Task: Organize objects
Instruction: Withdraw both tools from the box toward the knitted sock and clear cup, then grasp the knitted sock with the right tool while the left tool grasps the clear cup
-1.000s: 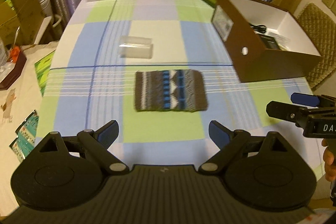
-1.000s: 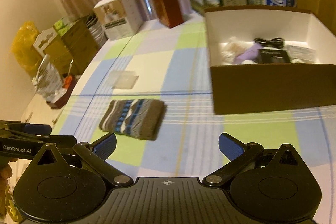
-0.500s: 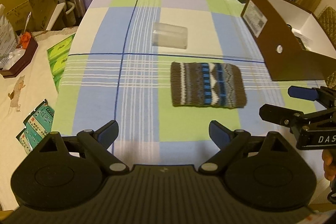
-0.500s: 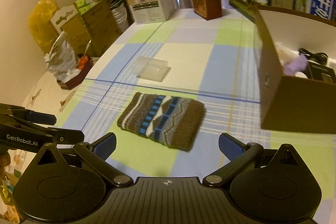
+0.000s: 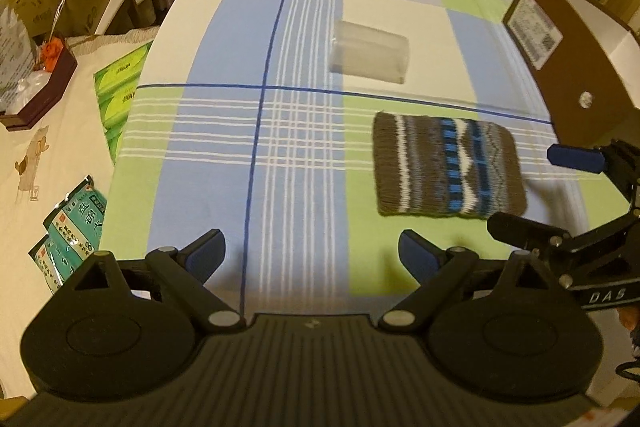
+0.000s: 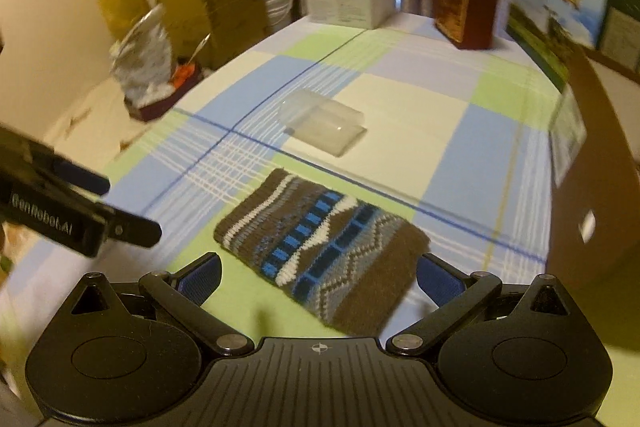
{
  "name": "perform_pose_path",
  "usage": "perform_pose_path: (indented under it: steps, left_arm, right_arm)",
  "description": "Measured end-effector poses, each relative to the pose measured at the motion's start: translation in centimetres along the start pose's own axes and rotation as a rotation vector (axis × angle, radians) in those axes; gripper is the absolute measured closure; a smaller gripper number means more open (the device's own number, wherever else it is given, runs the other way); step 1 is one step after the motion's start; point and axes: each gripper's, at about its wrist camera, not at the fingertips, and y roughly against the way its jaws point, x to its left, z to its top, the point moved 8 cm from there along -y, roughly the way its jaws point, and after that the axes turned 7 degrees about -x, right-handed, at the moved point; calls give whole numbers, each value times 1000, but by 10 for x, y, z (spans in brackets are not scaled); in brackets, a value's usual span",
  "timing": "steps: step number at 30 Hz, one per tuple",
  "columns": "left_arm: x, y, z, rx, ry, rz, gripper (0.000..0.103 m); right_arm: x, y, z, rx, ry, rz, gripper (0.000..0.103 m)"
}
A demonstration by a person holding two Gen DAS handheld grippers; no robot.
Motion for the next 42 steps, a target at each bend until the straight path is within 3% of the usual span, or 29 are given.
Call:
perform_pose_path:
  steps: [13,17,20,22,25,27,28,36,42]
  left_arm:
    - [13,-31,10,33,12,12,11]
    - [16,-35,12,33,12,11,11]
    - [16,-37,14,29,11,7,11]
    - [16,-39,16,27,9,3,11]
    - [13,-42,20,20,2,-10,11]
    - [10,-45,23,18,-4,-23,11]
    - [8,-46,25,19,-8,-29,11]
    - [-15,-58,50,-26,-73,-86,11]
    - [-35,-73,87,-98,-135,-111,12]
  right_arm:
    - [10,-64,-4,65,302,81,2]
    - [10,-75,-7,76,339,107,2]
    - [5,-77,-6,87,300,112,4]
    - [3,-74,-6,80,282,112,12]
    - [-4,-68,-2,64,252,75,38]
    - [-14,-64,2,58,226,25,71]
    - [-19,-62,4,56,200,7,76]
    - [-62,-42,19,14,-167,-171,80]
    - [-88,-40,35,-5,-349,-218,79]
